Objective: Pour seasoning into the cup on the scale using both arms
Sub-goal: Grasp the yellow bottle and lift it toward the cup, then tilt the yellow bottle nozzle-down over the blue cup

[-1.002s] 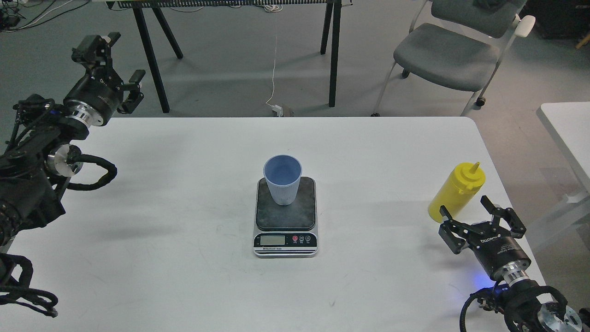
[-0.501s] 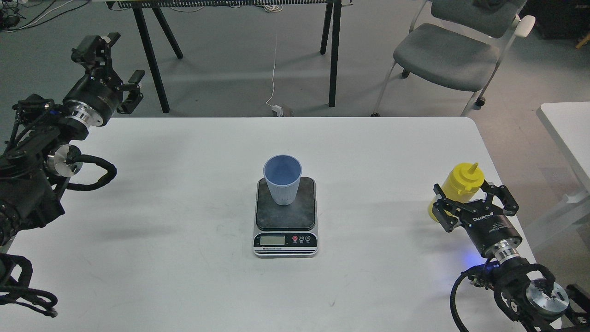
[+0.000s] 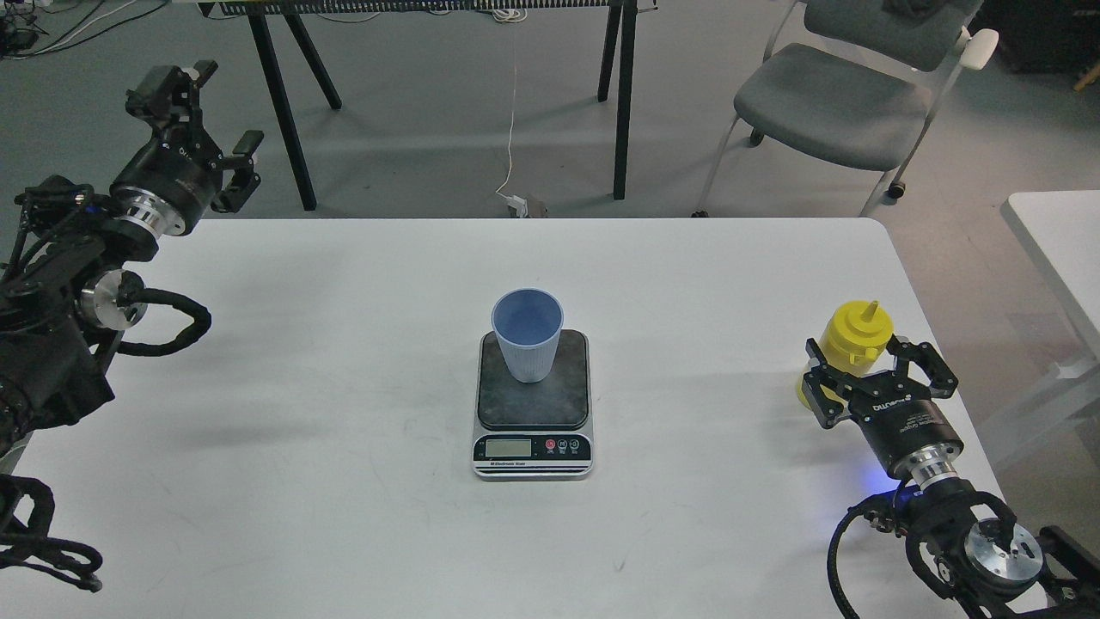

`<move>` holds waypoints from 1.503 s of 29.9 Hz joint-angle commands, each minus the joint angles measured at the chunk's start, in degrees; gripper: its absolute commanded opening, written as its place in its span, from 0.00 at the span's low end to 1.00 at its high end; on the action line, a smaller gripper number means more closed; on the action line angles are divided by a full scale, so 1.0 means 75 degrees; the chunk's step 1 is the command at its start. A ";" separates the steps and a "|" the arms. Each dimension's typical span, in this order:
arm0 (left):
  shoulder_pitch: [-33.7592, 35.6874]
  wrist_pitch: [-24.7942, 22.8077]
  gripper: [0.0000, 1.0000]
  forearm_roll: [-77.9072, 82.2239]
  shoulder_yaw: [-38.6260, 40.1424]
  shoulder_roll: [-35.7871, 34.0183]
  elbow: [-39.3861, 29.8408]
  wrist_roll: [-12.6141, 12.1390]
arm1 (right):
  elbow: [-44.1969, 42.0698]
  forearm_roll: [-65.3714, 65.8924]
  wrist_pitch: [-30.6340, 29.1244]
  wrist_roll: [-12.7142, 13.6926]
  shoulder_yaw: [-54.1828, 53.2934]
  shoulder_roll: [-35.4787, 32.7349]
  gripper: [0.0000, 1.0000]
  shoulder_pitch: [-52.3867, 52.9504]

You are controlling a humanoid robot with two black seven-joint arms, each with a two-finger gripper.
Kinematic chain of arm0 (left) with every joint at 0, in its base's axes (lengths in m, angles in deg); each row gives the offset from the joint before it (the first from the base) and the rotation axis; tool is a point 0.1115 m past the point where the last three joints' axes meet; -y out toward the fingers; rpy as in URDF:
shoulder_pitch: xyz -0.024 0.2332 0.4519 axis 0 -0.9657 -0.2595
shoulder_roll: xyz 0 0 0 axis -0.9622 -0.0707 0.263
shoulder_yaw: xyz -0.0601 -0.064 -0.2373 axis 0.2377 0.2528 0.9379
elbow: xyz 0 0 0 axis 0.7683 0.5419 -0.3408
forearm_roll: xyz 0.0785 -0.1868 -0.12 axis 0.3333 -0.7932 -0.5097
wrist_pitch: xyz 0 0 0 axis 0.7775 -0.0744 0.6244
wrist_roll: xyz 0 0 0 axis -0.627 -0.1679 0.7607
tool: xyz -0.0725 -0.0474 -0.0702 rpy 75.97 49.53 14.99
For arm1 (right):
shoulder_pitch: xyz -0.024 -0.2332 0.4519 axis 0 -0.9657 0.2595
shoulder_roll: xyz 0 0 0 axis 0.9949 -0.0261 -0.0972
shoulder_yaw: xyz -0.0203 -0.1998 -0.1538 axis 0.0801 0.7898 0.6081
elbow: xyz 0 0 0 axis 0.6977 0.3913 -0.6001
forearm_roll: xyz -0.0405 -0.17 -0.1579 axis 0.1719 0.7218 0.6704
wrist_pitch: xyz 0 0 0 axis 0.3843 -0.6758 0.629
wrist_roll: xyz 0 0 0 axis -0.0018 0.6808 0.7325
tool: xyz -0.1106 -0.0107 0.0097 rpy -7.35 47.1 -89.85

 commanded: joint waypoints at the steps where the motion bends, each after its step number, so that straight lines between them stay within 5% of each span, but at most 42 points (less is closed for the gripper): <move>1: -0.0011 0.0000 0.95 0.0000 -0.0005 0.0011 -0.0011 0.0000 | 0.0009 0.0018 0.0000 -0.0006 -0.0003 -0.0016 0.63 -0.0005; 3: -0.0011 0.0000 0.95 0.0000 -0.0005 0.0011 -0.0011 0.0000 | 0.0009 0.0030 0.0000 -0.0006 -0.0003 0.0031 0.59 -0.0029; 7: -0.0058 0.0000 0.95 0.0000 -0.0005 -0.0024 -0.0012 0.0000 | -0.0002 0.0030 0.0000 -0.0041 -0.0026 0.0055 0.28 -0.0041; 13: -0.0058 0.0000 0.95 0.0000 -0.0005 -0.0036 -0.0012 0.0000 | 0.0021 0.0030 0.0000 -0.0041 -0.0038 0.0055 0.20 -0.0064; 20: -0.0058 0.0000 0.95 0.0000 0.0006 -0.0036 -0.0023 0.0000 | 0.0009 0.0321 0.0000 0.0006 0.0020 -0.0155 0.19 0.0076; 29: 0.0001 0.0000 0.95 0.0000 0.0007 -0.0001 -0.0035 0.0000 | -0.0295 0.4652 0.0000 0.0017 0.0055 -0.1187 0.18 0.2838; 45: 0.0387 0.0000 0.95 0.0340 0.0018 0.0268 -0.0035 0.0000 | 0.0127 1.1687 0.0000 -0.0135 0.2819 0.0089 0.15 0.6286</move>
